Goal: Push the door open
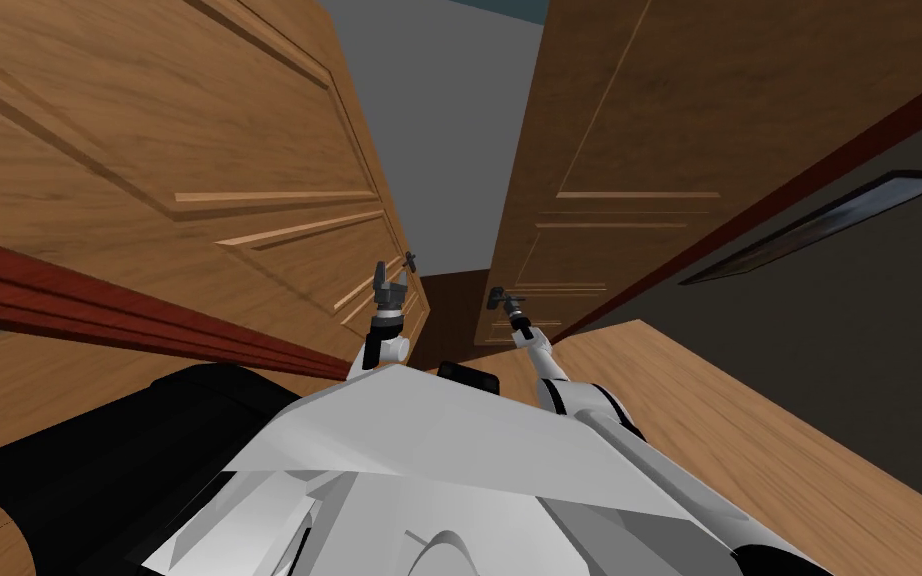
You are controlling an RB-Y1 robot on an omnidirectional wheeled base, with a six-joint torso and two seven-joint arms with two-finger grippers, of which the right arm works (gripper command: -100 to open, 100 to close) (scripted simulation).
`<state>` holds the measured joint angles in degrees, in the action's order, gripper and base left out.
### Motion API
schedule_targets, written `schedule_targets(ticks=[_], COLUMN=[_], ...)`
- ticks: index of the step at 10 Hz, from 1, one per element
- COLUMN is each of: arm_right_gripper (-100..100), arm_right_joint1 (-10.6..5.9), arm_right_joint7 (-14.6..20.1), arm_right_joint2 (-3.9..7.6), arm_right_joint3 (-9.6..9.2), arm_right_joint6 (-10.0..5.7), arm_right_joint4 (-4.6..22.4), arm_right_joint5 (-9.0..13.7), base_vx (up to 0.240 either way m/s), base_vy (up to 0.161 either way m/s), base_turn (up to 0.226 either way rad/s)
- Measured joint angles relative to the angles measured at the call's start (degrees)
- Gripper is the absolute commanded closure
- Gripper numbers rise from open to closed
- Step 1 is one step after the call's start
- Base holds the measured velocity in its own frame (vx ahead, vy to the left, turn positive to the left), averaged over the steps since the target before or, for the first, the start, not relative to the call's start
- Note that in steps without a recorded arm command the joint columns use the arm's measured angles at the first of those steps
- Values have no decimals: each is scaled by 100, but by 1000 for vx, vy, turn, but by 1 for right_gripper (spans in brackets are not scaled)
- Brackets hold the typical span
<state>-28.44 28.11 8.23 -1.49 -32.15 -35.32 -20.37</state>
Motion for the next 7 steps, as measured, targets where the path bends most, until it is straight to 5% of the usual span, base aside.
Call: schedule_targets(ticks=[2,4,5,6,7], arm_right_gripper=[100,100,100,100,100], arm_right_joint1=[25,217,150,262,150], arm_right_joint7=[-46,-56,-121,-171,-255], arm_right_joint2=[-10,38,44,44,51], arm_right_joint3=[58,75,163,201,305], arm_right_joint6=[24,192,151,228,176], arm_right_joint4=[-8,-276,-107,-285,-87], arm_right_joint5=[39,71,121,151,209], base_vx=[79,118,164,163,182], base_vy=[106,115,147,137,158], base_turn=[-59,-52,-73,-54,-60])
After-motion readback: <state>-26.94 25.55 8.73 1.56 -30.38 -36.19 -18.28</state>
